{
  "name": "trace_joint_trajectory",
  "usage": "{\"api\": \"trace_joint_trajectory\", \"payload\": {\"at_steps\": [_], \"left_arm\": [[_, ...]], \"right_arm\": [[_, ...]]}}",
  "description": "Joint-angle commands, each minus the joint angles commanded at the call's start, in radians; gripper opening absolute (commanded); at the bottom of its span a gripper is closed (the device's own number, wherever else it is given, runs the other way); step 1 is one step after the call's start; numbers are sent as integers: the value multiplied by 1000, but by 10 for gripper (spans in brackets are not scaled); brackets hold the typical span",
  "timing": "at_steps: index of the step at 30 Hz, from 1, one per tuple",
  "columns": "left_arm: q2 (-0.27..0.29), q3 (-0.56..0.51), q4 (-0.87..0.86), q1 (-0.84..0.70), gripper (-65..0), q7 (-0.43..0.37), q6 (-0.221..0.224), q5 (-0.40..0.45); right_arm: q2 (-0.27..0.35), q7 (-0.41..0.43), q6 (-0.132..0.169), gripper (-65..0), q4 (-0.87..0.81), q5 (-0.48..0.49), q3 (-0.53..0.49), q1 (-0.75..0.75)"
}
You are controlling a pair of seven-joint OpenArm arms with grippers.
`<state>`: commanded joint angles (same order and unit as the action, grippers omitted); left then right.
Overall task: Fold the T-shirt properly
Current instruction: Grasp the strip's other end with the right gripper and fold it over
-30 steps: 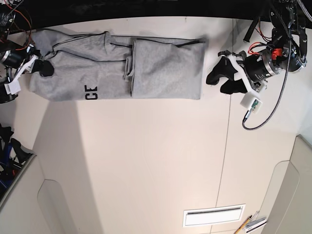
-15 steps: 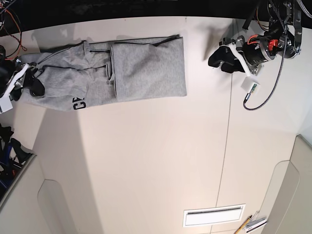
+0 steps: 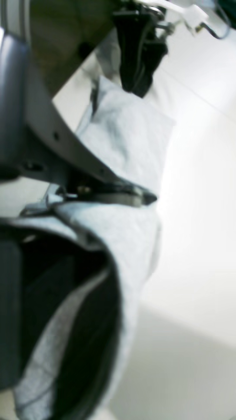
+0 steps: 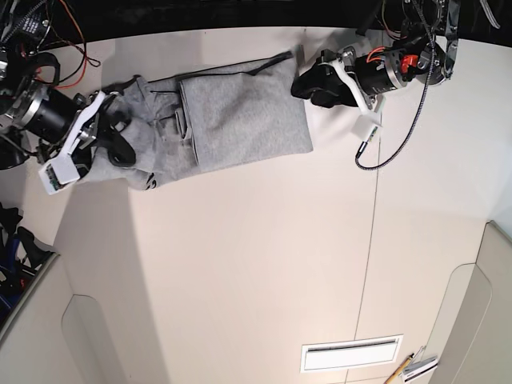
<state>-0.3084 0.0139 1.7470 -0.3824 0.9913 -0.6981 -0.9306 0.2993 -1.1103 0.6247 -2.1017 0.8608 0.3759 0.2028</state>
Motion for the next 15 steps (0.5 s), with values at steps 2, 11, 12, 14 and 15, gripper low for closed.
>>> {"api": "trace_joint_trajectory", "payload": {"at_steps": [2, 11, 12, 14, 15], "left_arm": [[16, -9, 0, 0, -258, -1, 0, 8], [84, -10, 0, 0, -258, -1, 0, 30], [87, -10, 0, 0, -258, -2, 0, 30], [87, -10, 0, 0, -258, -4, 0, 31], [87, -10, 0, 0, -258, -4, 0, 31]], "right_arm": [[0, 3, 0, -650, 0, -55, -68, -15], [-1, 57, -20, -650, -1, -264, -366, -94], [-1, 60, -24, -650, -1, -279, -401, -103], [-6, 66, -27, -650, -2, -302, -470, -117], [-15, 67, -29, -650, -1, -320, -504, -126]]}}
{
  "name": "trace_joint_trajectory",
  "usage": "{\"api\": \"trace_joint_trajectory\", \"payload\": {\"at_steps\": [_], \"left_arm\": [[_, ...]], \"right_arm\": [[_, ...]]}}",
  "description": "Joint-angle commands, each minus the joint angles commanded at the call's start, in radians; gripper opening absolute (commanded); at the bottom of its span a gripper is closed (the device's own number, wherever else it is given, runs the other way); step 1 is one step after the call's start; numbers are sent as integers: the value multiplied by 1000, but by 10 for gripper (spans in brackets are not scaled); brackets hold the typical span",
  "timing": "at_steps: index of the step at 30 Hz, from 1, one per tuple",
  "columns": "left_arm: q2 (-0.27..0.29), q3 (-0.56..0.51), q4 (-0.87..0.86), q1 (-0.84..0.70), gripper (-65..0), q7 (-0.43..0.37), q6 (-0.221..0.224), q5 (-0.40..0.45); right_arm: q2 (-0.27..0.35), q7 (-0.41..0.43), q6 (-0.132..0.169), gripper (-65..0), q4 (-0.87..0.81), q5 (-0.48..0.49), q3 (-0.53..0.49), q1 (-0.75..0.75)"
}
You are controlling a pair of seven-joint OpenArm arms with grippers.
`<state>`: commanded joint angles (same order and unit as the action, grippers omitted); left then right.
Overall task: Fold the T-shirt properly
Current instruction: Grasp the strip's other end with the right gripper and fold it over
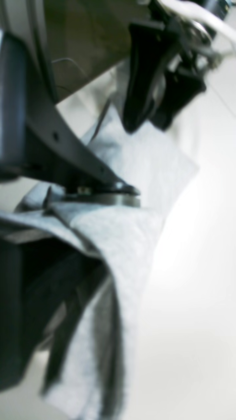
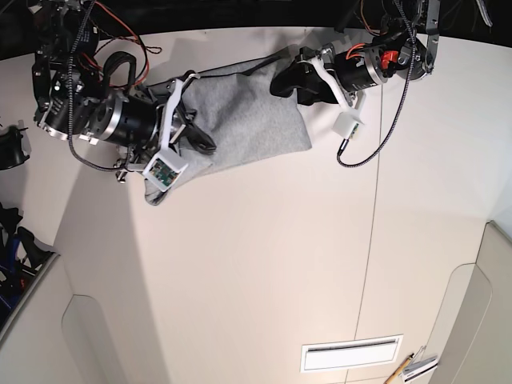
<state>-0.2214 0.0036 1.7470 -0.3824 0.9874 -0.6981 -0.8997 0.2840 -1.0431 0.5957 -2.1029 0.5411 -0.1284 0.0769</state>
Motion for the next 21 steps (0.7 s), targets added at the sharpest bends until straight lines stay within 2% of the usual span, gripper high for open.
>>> {"api": "trace_joint_trajectory", "payload": {"at_steps": [3, 9, 12, 13, 15, 16, 17, 21], "left_arm": [[0, 0, 0, 0, -258, 0, 0, 0], [0, 0, 0, 0, -258, 0, 0, 0], [0, 0, 0, 0, -258, 1, 0, -1], [0, 0, 0, 0, -258, 1, 0, -2], [-1, 1, 0, 0, -258, 8, 0, -23], [-1, 5, 0, 0, -258, 23, 0, -54], [-1, 12, 1, 0, -258, 42, 0, -90], [-1, 81, 9, 0, -258, 119, 0, -177]], "right_arm": [[-35, 15, -24, -650, 0, -55, -97, -18], [-88, 42, -30, -650, 0, -170, -275, -21], [-108, 65, -51, -650, 2, -205, -346, -21], [-121, 66, -54, -612, 6, -212, -361, -21], [-150, 74, -59, -434, 27, -220, -372, -21], [-161, 78, -58, -373, 36, -220, -372, -21], [-170, 80, -58, -342, 40, -220, -371, -21], [-193, 82, -58, -338, 41, -194, -371, -21]]}}
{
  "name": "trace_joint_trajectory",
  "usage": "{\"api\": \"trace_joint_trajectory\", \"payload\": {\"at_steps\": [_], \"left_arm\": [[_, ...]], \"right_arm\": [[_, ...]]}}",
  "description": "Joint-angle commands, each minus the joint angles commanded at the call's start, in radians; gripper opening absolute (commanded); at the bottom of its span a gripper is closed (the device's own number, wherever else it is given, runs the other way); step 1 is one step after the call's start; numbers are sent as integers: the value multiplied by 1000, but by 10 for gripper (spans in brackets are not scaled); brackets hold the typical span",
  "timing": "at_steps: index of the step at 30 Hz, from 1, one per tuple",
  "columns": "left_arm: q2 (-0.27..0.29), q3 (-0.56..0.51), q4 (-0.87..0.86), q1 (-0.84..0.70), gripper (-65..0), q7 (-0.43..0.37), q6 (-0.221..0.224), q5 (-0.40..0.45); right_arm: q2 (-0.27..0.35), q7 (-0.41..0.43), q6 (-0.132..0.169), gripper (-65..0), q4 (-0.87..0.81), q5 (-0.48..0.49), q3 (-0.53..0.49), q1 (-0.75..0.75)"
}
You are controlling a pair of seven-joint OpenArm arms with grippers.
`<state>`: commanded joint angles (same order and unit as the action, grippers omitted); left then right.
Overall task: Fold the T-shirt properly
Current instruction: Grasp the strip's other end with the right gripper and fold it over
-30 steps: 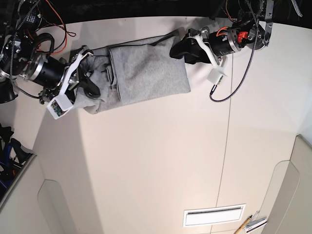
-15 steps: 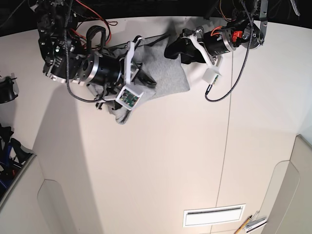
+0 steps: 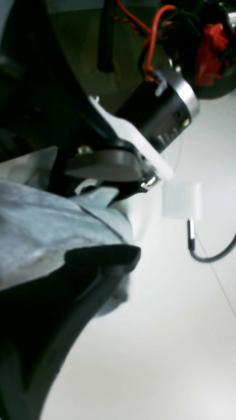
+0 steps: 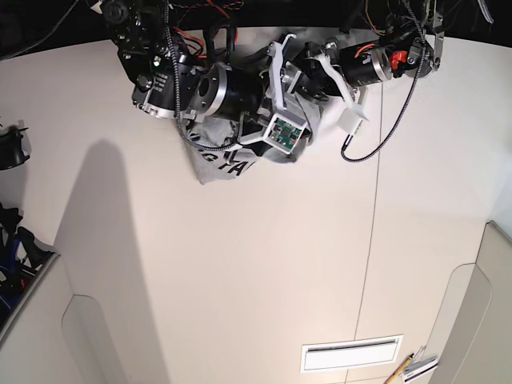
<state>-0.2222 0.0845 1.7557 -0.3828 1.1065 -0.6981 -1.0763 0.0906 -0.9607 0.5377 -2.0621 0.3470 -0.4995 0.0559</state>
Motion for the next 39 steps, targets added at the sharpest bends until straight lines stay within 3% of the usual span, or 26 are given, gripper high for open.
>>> {"api": "trace_joint_trajectory", "payload": {"at_steps": [6, 11, 15, 17, 19, 20, 23, 25, 30, 35, 39], "left_arm": [[-1, 190, 1, 0, -258, 126, 0, -150], [-39, 341, 2, -12, -259, 222, 0, -301], [-79, 465, 4, -22, -259, 233, 0, -365], [-98, 500, 4, -22, -258, 233, 0, -384], [-106, 518, 4, -22, -259, 233, 0, -402], [-108, 518, 4, -22, -259, 233, 0, -404], [-108, 518, 4, -21, -258, 234, 0, -407], [-108, 518, 4, -19, -258, 233, 0, -407], [-108, 518, 4, -19, -259, 233, 0, -407], [-108, 518, 4, -19, -258, 233, 0, -407], [-108, 518, 4, -19, -259, 233, 0, -407]], "right_arm": [[-53, 23, 0, -338, -8, 35, 21, -6], [-109, 22, -4, -338, -8, 35, 122, -63], [-110, 21, -64, -340, -8, 36, 257, -80], [-109, 0, -63, -340, -8, 48, 306, -73], [-104, -36, -63, -348, -8, 97, 339, -63], [-99, -46, -62, -386, -8, 120, 346, -51], [-77, -57, -36, -566, -8, 140, 347, 10], [-66, -57, -19, -650, -8, 140, 347, 52], [-63, -53, 20, -650, -7, 186, 347, 155], [-63, -40, 24, -650, -1, 196, 323, 228], [-63, -31, 27, -650, 75, 195, 246, 246]]}}
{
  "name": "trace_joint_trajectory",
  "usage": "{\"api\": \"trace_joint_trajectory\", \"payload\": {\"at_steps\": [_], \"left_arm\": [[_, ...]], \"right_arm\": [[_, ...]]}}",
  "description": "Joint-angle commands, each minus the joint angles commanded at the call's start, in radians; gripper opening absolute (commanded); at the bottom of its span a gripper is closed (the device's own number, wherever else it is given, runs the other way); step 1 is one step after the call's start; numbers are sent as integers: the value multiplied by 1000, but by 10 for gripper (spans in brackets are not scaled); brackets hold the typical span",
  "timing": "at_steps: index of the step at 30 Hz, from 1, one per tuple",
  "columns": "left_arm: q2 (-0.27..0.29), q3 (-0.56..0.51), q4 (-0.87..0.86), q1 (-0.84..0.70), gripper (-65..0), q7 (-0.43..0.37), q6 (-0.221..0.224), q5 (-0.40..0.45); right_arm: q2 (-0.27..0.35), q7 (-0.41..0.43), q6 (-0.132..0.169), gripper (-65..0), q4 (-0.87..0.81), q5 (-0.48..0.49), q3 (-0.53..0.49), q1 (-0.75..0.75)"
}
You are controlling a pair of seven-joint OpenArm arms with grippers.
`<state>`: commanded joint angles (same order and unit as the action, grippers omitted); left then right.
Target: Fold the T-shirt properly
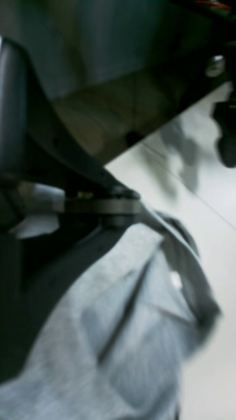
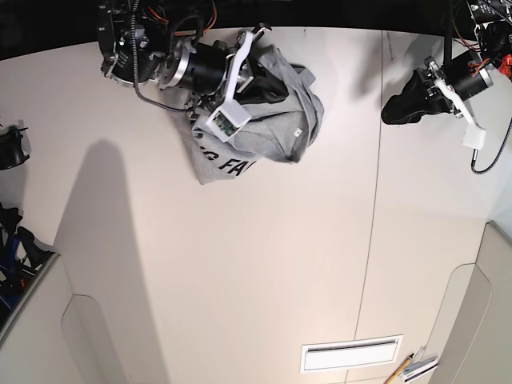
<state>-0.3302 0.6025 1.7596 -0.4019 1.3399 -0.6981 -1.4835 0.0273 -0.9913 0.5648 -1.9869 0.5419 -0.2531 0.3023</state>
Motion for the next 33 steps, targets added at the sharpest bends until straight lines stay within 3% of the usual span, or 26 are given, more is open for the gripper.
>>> {"api": "trace_joint_trajectory", "payload": {"at_steps": [3, 5, 8, 14, 17, 21, 24, 28, 33], "left_arm": [[0, 0, 0, 0, -259, 0, 0, 0], [0, 0, 0, 3, -259, 0, 0, 0], [-3, 0, 0, 5, -258, 0, 0, 0], [-18, 19, 29, 5, -259, 4, 0, 0], [-22, 34, 122, 5, -259, 11, 0, 0], [-22, 34, 229, 5, -259, 11, 0, 0], [-21, 34, 232, 3, -259, 11, 0, 0], [-18, 34, 232, 2, -259, 8, 0, 0], [-18, 34, 232, 2, -259, 8, 0, 0]], "right_arm": [[0, 31, 1, -650, 108, -3, -72, 0], [0, 34, 26, -650, 150, 0, -118, -5], [0, 19, 27, -650, 145, -3, -165, -31], [-8, 23, 24, -650, 58, 18, -165, -146], [-23, 39, 13, -650, 33, -30, -150, -230], [-30, 54, -48, -650, 64, -145, -113, -315], [-30, 53, -69, -650, 122, -181, -100, -341], [-30, 74, -63, -650, 246, -185, -100, -341], [-34, 202, -31, -650, 443, -193, -106, -353]]}}
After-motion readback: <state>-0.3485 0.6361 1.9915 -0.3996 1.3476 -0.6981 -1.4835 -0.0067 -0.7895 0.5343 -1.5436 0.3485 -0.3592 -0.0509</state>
